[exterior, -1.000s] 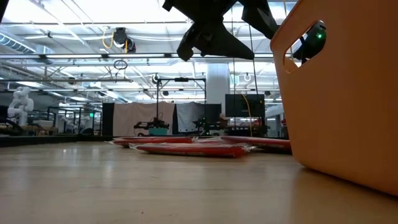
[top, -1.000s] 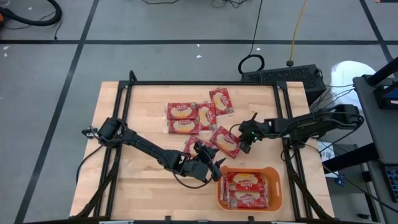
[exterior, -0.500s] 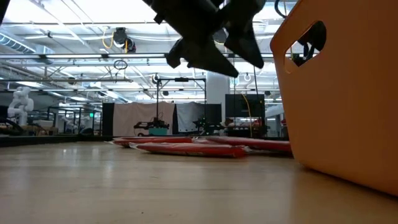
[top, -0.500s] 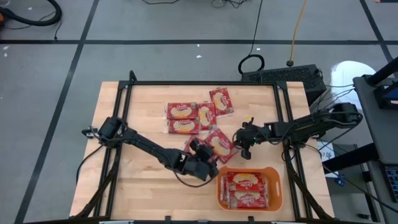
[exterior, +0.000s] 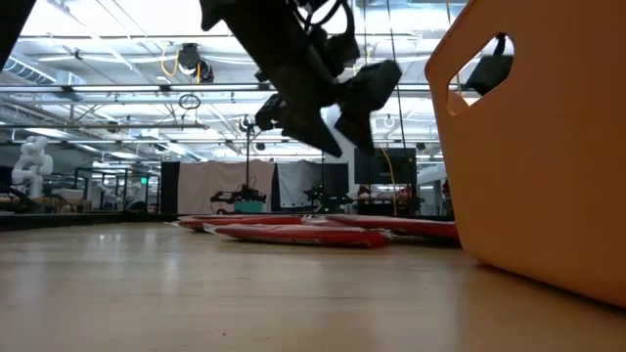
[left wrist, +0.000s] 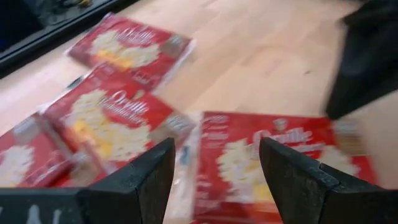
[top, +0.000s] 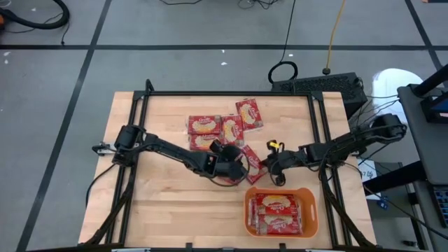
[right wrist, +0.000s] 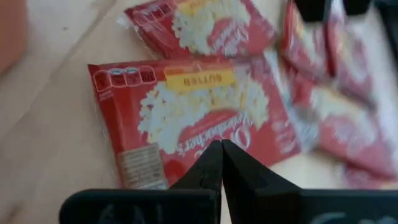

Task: Sort popcorn bags into baskets
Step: Put the red popcorn bag into the orange bin

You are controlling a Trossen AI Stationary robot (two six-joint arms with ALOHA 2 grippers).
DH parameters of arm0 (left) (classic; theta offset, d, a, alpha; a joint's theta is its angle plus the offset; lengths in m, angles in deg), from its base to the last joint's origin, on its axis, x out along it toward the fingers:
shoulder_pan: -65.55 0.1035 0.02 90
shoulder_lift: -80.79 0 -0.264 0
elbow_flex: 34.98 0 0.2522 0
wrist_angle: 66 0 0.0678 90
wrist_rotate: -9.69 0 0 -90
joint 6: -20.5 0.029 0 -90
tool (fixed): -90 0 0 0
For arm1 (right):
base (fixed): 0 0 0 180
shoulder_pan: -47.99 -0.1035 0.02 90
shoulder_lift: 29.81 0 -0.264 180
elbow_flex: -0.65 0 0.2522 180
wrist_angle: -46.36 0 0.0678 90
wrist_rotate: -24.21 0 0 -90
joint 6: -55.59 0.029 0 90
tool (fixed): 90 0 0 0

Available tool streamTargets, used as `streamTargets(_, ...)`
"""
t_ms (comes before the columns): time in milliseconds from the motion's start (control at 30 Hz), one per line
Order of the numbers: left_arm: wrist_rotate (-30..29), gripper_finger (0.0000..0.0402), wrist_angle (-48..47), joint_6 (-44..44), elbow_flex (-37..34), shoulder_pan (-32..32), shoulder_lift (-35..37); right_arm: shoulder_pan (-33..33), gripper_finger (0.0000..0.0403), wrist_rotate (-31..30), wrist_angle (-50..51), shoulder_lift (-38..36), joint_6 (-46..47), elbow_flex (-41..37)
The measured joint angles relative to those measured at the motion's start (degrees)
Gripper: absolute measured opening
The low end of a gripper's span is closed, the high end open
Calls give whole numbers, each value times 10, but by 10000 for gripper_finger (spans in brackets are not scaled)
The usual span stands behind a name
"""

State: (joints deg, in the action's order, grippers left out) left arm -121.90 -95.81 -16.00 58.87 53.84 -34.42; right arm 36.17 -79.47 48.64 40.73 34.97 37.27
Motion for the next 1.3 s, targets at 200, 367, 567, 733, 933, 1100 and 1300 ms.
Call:
streamTargets(200,0,239,-28,3,0,6,0,-7,0,0,-13,0,-101,0)
streamTargets(367,45,239,-26,30,0,10,0,-7,0,-2,-20,0,-175,0)
streamTargets(567,150,239,-2,19,-9,40,1,-7,0,-1,-39,0,-252,0)
streamTargets(733,208,239,26,-99,-38,75,1,-3,0,2,-46,0,-229,0)
streamTargets(933,256,239,28,-169,-65,103,1,-3,0,4,-73,0,-196,-17)
streamTargets(1100,296,254,30,-174,-65,107,1,-3,0,4,-158,0,-181,-59)
streamTargets(1300,307,307,28,-178,-65,108,-3,-10,0,4,-243,0,-182,-100)
